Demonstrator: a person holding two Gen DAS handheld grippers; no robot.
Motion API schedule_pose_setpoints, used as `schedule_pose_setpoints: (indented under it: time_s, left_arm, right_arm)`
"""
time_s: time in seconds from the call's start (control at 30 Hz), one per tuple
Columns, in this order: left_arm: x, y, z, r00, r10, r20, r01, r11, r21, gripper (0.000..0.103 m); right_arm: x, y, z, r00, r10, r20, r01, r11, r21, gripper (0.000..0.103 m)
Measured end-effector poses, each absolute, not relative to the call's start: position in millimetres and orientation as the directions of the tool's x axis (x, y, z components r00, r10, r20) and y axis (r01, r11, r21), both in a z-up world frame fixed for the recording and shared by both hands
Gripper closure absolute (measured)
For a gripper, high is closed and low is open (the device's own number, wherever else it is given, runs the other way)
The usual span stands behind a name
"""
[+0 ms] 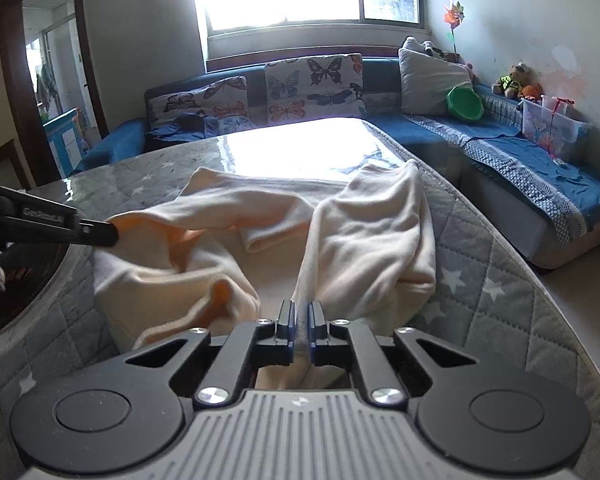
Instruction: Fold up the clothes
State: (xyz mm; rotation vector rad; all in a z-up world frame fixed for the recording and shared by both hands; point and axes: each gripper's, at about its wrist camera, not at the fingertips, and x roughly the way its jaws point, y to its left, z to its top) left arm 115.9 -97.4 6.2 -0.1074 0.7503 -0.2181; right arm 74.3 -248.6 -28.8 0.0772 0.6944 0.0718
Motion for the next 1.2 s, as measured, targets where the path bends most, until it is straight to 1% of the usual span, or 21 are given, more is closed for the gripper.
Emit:
schedule_pose_setpoints:
  time_s: [0.37, 0.63, 0.67, 0.77, 0.83, 0.9, 1.03, 1.1, 1.2]
  left_arm:
    - [43, -19, 5, 0.734, -0.122, -0.668, 0.04, 0.99, -0.138, 0.101]
    - [-16, 36, 2, 0.726, -0.054, -0.686, -0.054, 0.989, -0.135, 0.101]
    - [-24, 43, 1, 0.723, -0.046, -0.689, -0.067, 0.988, -0.136, 0.101]
    - [-48, 62, 0, 0.721, -0.009, -0.693, -0.109, 0.986, -0.127, 0.101]
    - [-67, 78, -1, 0.716, 0.009, -0.698, -0.145, 0.98, -0.136, 0.101]
    - [-86, 89, -2, 0.709, 0.017, -0.705, -0.173, 0.974, -0.15, 0.101]
    - [-118, 104, -7, 0.684, 0.029, -0.729, -0.195, 0.97, -0.144, 0.101]
    - [-132, 110, -12, 0.663, 0.022, -0.748, -0.199, 0.969, -0.148, 0.101]
    - [-147, 113, -14, 0.652, 0.003, -0.759, -0.187, 0.97, -0.157, 0.1]
  right_arm:
    - [35, -227, -27, 0.729, 0.177, -0.661, -0.144, 0.984, 0.105, 0.098]
    - [-5, -195, -28, 0.656, 0.293, -0.696, -0.29, 0.949, 0.126, 0.098]
    - [-9, -191, -27, 0.647, 0.309, -0.697, -0.307, 0.942, 0.133, 0.097]
    - [-18, -181, -21, 0.624, 0.358, -0.694, -0.351, 0.922, 0.16, 0.09]
    - [-19, -177, -15, 0.623, 0.382, -0.683, -0.37, 0.913, 0.173, 0.084]
    - [-17, -174, -8, 0.625, 0.397, -0.673, -0.381, 0.907, 0.18, 0.075]
    - [0, -164, 2, 0.644, 0.398, -0.654, -0.389, 0.906, 0.169, 0.073]
    - [14, -157, 4, 0.648, 0.402, -0.647, -0.388, 0.905, 0.174, 0.069]
    - [36, -140, 2, 0.653, 0.402, -0.642, -0.396, 0.904, 0.163, 0.068]
